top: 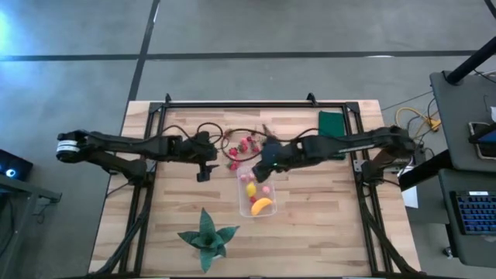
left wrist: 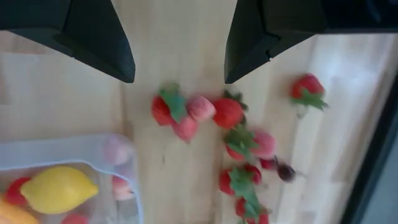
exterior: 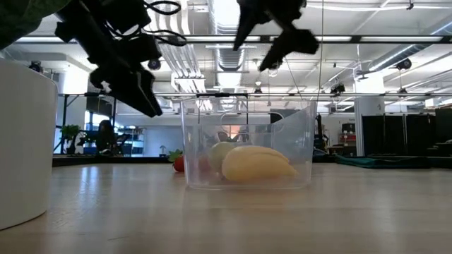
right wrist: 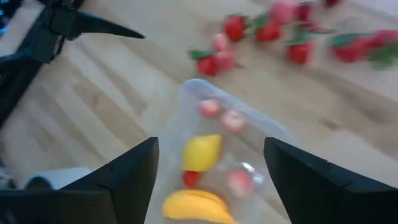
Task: Pick and placing Produce into tupperware
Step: Put the strawberry into the transparent bin
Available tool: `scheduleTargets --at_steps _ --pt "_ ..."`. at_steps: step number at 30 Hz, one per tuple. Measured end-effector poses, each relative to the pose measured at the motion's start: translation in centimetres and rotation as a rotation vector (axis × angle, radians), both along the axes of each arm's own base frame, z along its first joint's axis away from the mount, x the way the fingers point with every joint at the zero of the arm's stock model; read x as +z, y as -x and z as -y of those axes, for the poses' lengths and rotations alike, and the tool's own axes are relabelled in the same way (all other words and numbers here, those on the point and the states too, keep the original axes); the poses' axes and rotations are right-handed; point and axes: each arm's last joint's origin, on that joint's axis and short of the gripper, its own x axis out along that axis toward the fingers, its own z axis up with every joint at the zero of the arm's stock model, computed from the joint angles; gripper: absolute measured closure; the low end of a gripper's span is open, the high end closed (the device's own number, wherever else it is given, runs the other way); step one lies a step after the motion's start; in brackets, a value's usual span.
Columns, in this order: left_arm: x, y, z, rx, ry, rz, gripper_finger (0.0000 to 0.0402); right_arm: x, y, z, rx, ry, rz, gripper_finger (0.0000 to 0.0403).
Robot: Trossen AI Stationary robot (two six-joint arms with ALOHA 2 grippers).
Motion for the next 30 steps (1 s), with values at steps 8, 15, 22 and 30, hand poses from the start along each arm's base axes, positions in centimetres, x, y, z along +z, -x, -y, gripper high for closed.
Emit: scheduleTargets --at_steps 8,15,22,30 --pt "-1.6 -0.9 -5.1 0.063 0.026 -0.011 0.0168 3.7 6.5 0.7 -0.158 0.092 -0.054 0.0124" --pt "-2.5 -2.2 -9.6 0.048 -0.006 -0.086 0.0169 5.1 9.9 1.2 -0.220 0.113 -0.012 0.0122" --pt "-3.0 -4.7 -12.8 0.040 -0.002 -0.118 0.0169 3.5 11.5 1.4 -0.235 0.112 -0.048 0.0123" --pt "-4.4 -6.4 -14.5 0.007 0.040 -0.255 0.0169 1.5 12.2 1.4 -0.254 0.113 -0.103 0.0122"
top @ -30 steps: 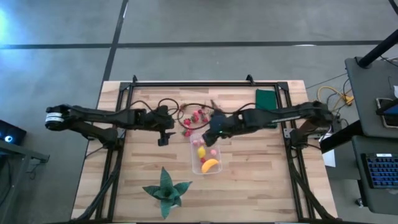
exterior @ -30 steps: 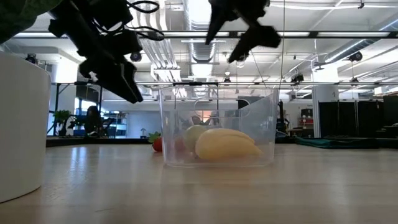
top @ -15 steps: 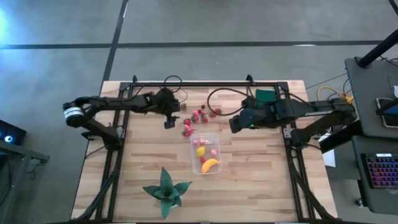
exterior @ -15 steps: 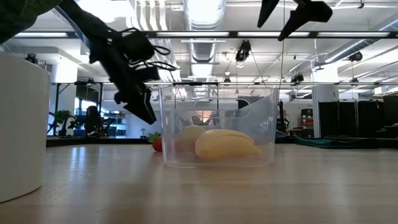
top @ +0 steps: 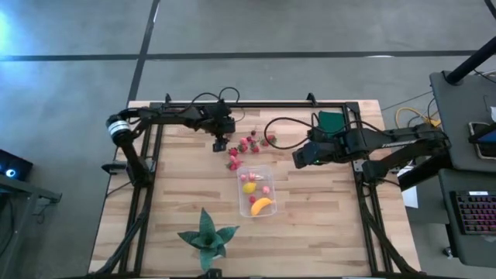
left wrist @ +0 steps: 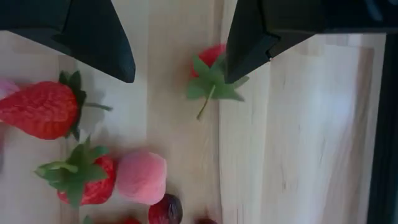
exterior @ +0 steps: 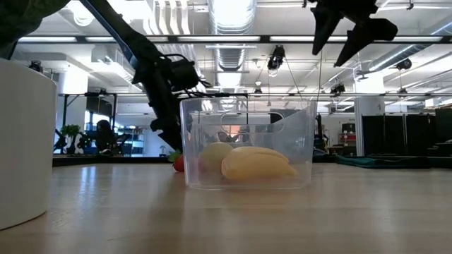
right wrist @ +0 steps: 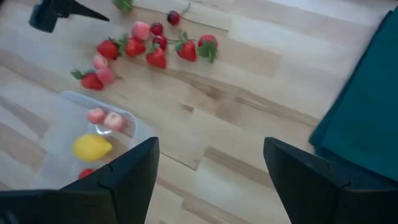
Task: Pick and placing Produce into tupperware
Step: Put the strawberry into the transparent bin
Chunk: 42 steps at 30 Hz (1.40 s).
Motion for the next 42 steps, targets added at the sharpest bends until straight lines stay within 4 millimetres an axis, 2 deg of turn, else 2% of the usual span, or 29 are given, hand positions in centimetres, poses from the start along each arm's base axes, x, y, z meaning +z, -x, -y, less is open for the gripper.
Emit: scheduleTargets --at_steps 10,19,26,34,42 --pt "-0.2 -0.5 -1.4 0.009 -0.037 -0.036 0.0172 -0.9 0.6 0.1 0.022 0.013 -0.031 0.0126" --pt "-1.1 -0.4 -1.7 0.014 -0.022 -0.065 0.0230 -1.5 2.1 0.3 0.019 0.013 -0.030 0.0131" --pt "-1.2 -0.3 -1.9 0.033 -0.042 -0.086 0.0272 -1.6 3.1 0.6 0.009 0.006 0.035 0.0134" --pt "-1.2 0.2 -1.7 0.074 -0.027 -0.139 0.0291 -1.8 3.5 0.7 -0.005 0.011 0.041 0.0137" --pt "0.1 0.4 -1.5 0.092 -0.015 -0.137 0.0303 -2.0 3.5 0.7 -0.007 0.020 0.035 0.0136"
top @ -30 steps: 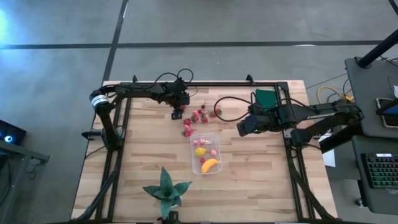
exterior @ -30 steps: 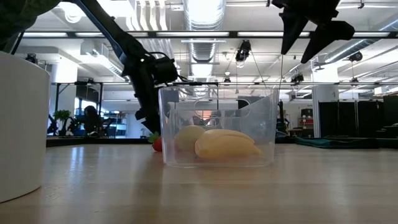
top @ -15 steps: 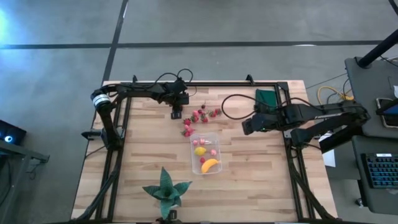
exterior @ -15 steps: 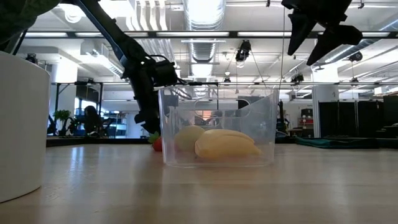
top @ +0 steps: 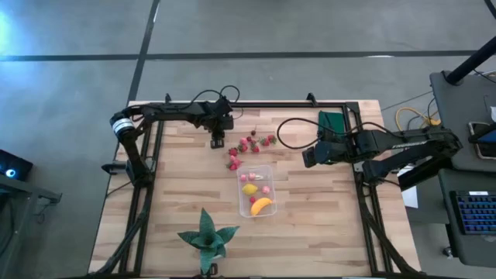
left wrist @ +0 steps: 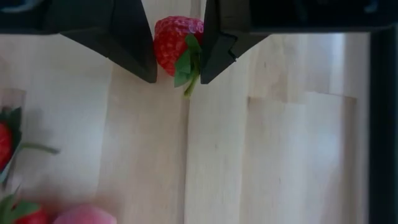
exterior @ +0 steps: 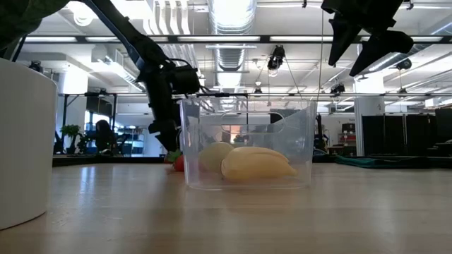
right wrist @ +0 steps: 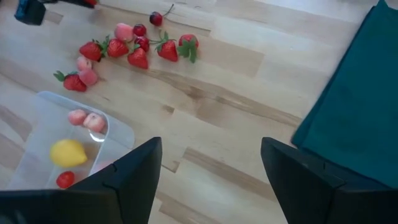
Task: Pick and placing Produce into tupperware
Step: Put the strawberry into the transparent bin
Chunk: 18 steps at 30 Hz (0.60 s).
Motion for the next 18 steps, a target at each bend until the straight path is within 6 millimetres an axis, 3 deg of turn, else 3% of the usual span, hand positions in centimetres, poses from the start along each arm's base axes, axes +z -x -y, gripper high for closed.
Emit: scheduleTargets --at_steps 6,10,13,18 --pt "2.8 0.0 0.1 0.035 -0.021 0.098 0.0304 0.0 -0.1 0.0 0.000 0.000 0.005 0.0139" --pt "5.5 0.2 0.8 0.065 0.090 0.265 0.0304 -0.1 -0.2 0.0 0.000 -0.001 0.013 0.0138" --pt "7.4 0.1 2.5 0.005 0.263 0.406 0.0304 -0.2 -0.2 0.0 0.000 -0.001 0.013 0.0136" --pt "9.7 -1.2 7.3 -0.191 0.469 0.520 0.0304 -0.2 -0.2 0.0 -0.010 -0.001 0.016 0.0139"
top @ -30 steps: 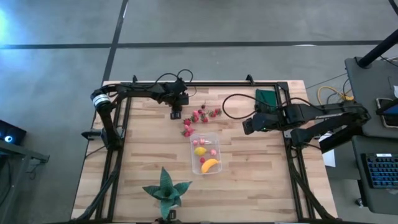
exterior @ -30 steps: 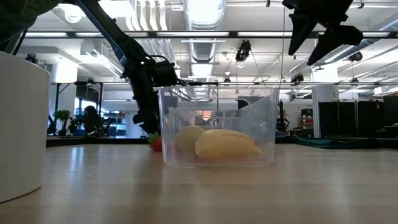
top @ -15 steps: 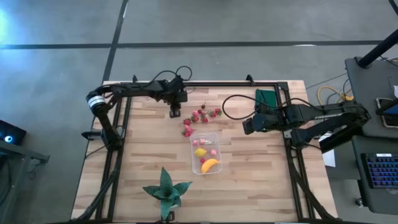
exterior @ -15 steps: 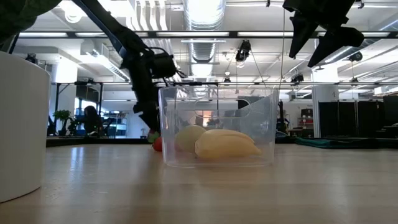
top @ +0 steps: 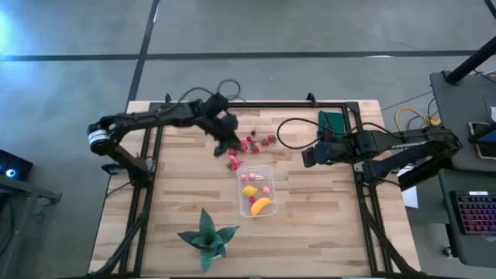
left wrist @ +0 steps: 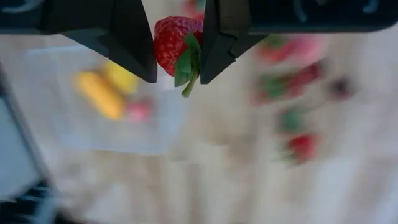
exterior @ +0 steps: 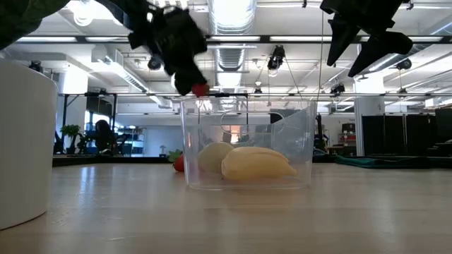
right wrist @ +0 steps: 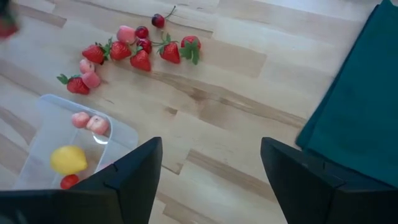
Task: Pick and placing Produce into tupperware
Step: Put the strawberry into the transparent bin
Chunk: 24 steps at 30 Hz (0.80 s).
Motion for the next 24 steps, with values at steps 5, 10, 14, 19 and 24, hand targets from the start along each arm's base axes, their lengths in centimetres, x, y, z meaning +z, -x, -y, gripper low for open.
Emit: scheduleTargets --at_steps 5,10,14,19,24 --pt "0.2 -2.1 5.5 -0.192 -0.009 0.051 0.0304 -0.1 0.0 0.0 -0.017 -0.006 0.007 0.0138" --pt "-1.1 -3.8 9.0 -0.290 -0.020 0.041 0.0304 0.0 0.0 0.0 -0.062 -0.044 0.035 0.0131" --pt "-2.7 -4.7 10.1 -0.289 0.030 -0.015 0.0304 0.0 -0.2 -0.2 -0.046 -0.087 0.051 0.0124" --pt "-4.6 -5.8 10.3 -0.122 0.113 -0.126 0.0303 0.0 -0.3 -0.2 0.027 -0.081 0.026 0.0114" --pt "-5.5 -6.9 10.1 0.104 0.119 -0.134 0.0265 0.0 -0.4 -0.1 0.151 -0.088 -0.010 0.0102"
